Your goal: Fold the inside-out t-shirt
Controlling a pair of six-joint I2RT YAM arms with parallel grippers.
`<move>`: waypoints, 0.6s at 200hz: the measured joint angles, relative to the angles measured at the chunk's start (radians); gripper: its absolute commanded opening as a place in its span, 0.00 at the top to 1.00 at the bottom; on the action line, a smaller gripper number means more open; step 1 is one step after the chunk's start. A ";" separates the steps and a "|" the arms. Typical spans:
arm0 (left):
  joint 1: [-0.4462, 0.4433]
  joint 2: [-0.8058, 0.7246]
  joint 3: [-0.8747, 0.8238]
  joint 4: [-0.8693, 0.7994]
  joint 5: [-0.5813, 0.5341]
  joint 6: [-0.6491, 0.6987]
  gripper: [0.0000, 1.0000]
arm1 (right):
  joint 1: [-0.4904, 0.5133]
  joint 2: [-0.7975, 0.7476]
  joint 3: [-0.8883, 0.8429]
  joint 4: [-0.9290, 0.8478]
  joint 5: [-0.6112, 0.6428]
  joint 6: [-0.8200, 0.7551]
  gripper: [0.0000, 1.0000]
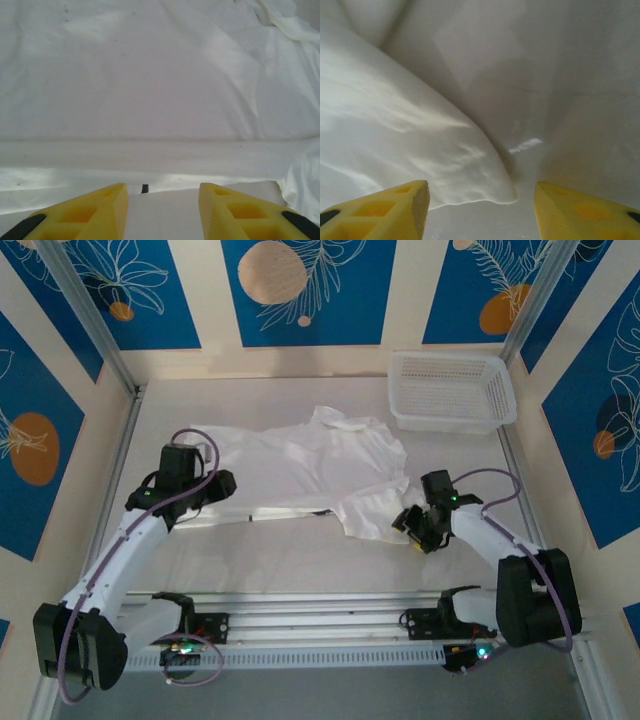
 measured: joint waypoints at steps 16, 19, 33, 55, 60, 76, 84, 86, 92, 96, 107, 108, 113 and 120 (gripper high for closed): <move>-0.003 0.002 0.000 -0.005 -0.001 0.014 0.56 | 0.025 0.031 0.003 -0.007 0.017 0.007 0.73; -0.003 0.003 0.000 -0.006 -0.001 0.016 0.55 | 0.026 0.031 0.005 -0.014 0.024 0.016 0.77; -0.003 0.010 0.000 -0.010 -0.001 0.026 0.54 | 0.034 0.039 0.008 -0.008 0.021 0.023 0.95; -0.003 0.022 0.000 -0.024 -0.002 0.037 0.53 | 0.056 0.045 0.029 0.010 0.004 0.032 1.00; -0.003 0.023 0.000 -0.025 -0.005 0.037 0.53 | 0.061 0.045 0.039 0.011 -0.001 0.031 1.00; -0.003 0.022 0.000 -0.025 -0.008 0.038 0.52 | 0.083 0.050 0.087 0.013 -0.020 0.031 1.00; -0.003 0.022 0.000 -0.026 -0.008 0.040 0.51 | 0.097 0.061 0.123 0.019 -0.035 0.031 1.00; -0.003 0.022 0.000 -0.025 -0.008 0.040 0.50 | 0.100 0.065 0.135 0.022 -0.039 0.031 1.00; -0.003 0.022 -0.001 -0.024 -0.008 0.044 0.49 | 0.111 0.083 0.167 0.026 -0.054 0.032 1.00; -0.003 0.022 -0.002 -0.022 -0.006 0.047 0.49 | 0.117 0.101 0.194 0.030 -0.064 0.031 1.00; -0.003 0.023 -0.003 -0.019 0.004 0.053 0.47 | 0.127 0.159 0.280 0.038 -0.090 0.034 1.00; -0.003 0.023 -0.003 -0.018 0.005 0.054 0.47 | 0.127 0.164 0.286 0.039 -0.092 0.034 1.00; -0.003 0.023 -0.004 -0.015 0.011 0.055 0.46 | 0.129 0.197 0.335 0.037 -0.104 0.037 1.00; -0.004 0.025 -0.004 -0.012 0.019 0.059 0.46 | 0.128 0.248 0.407 0.043 -0.114 0.040 1.00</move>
